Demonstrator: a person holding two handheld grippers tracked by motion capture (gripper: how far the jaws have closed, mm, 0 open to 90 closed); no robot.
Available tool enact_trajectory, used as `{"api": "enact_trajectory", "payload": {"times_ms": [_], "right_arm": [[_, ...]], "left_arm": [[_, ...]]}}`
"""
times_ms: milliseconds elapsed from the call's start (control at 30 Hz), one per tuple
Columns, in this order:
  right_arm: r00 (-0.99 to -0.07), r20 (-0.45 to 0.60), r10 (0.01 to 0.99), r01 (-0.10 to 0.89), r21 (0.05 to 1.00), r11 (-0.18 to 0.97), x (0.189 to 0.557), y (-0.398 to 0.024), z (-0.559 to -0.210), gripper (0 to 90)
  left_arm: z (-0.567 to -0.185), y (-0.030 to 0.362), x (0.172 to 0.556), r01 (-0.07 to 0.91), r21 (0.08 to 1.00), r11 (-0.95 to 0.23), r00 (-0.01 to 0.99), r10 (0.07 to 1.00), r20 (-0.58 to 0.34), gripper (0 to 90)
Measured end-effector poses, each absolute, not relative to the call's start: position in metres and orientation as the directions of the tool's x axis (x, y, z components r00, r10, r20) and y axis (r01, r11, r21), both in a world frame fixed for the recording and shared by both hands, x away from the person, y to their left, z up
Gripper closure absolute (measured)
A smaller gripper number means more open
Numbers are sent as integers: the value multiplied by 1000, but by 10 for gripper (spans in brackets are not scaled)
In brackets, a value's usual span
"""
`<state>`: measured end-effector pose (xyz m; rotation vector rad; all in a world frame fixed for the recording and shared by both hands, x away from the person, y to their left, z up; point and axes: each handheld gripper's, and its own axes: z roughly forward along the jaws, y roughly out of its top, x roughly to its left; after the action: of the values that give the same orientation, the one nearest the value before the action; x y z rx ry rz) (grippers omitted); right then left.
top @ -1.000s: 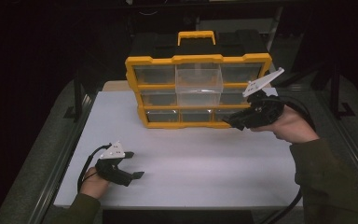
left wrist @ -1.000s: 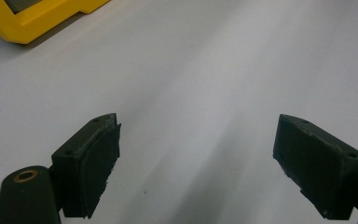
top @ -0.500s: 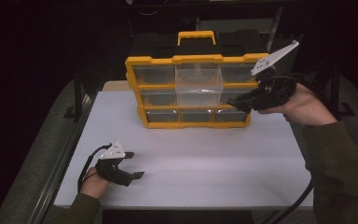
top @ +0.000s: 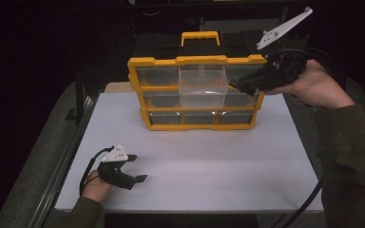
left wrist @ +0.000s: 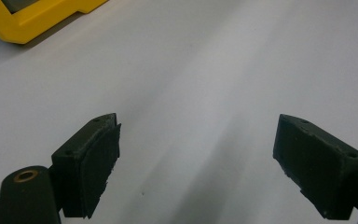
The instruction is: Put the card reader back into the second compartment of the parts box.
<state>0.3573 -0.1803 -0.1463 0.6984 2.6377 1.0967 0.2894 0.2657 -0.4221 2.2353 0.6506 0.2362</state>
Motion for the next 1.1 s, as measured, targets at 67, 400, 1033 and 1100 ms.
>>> {"api": "enact_trajectory", "payload": {"times_ms": [67,400,1033,1100], "right_arm": [[-871,0,492,344,714,609,360,-177,-141,723],[-883,3,470,334,708,622,378,-148,-136,723],[-880,17,475,350,698,624,408,-105,-155,611],[-875,17,484,355,703,617,408,-106,-156,571]], "left_arm": [[-422,266,289,379,734,-563,851,524,-37,145],[-421,267,289,377,734,-565,852,522,-36,144],[-421,267,289,376,738,-560,853,520,-40,145],[-421,268,289,376,739,-559,853,521,-40,144]]}}
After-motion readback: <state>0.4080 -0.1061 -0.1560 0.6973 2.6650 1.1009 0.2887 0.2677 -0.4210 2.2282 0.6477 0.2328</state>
